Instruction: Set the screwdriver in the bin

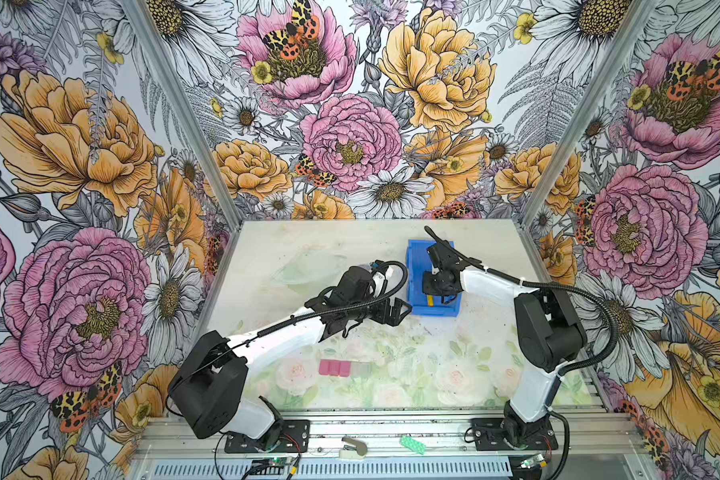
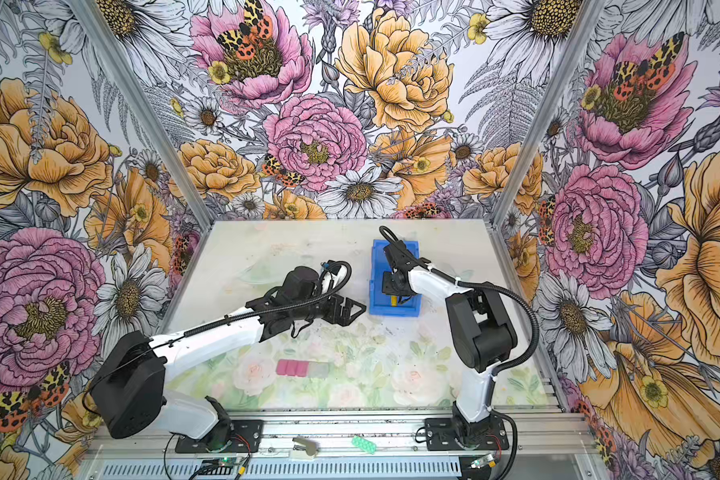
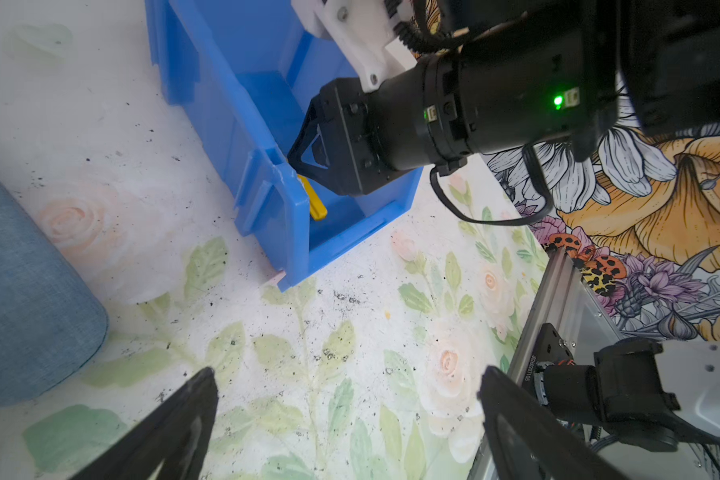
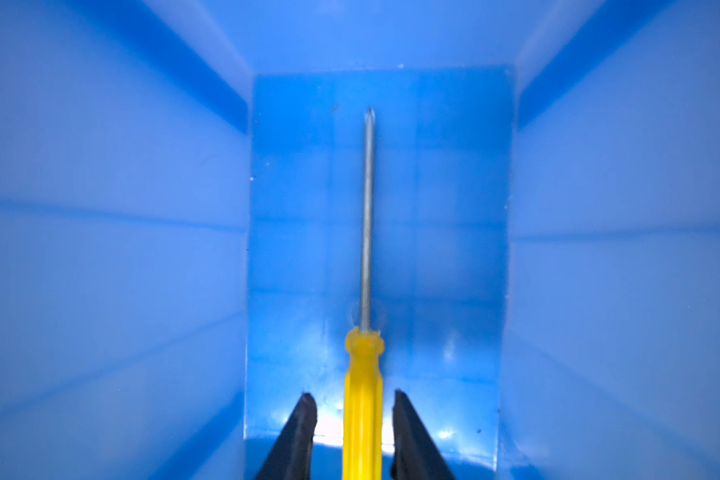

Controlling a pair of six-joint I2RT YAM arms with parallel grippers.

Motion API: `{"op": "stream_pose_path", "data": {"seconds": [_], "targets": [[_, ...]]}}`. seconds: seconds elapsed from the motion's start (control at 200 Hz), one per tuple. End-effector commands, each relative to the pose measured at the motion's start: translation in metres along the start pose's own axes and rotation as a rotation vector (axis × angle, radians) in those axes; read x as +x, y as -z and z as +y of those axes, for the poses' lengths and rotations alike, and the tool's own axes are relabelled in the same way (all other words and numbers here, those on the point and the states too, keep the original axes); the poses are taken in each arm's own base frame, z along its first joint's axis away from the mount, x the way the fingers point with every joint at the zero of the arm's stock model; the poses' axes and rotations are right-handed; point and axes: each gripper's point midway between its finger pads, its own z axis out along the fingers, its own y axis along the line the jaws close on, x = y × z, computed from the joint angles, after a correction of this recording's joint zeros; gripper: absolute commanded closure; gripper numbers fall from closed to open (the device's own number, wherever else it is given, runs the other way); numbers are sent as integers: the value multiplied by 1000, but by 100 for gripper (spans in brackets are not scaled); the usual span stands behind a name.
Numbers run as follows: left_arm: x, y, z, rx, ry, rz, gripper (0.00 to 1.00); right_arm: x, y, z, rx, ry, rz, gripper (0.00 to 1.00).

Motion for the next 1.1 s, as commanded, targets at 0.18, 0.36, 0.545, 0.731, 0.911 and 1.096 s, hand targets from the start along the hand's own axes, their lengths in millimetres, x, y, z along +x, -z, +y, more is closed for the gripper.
{"op": "stream_pose_path", "data": {"seconds": [0.18,0.36,0.545,0.731,0.911,1.096], "targets": [[-21,24,9,-35,-2,-80,1,-45,70,17,-65,9,-212,46],[-30,53,48,-239,-1,-144,2,-44,118,11,-74,25,-316,34],[-29,92,103,-397,38,-190,1,-23,166,-15,-42,55,-432,20],[-29,133,152,-536,100,-282,1,4,190,-53,43,21,-524,1],[-27,189,210,-852,178,-424,1,24,190,-106,236,-110,-588,1],[-18,227,256,-1095,177,-517,1,35,185,-179,566,-317,-689,0]]}}
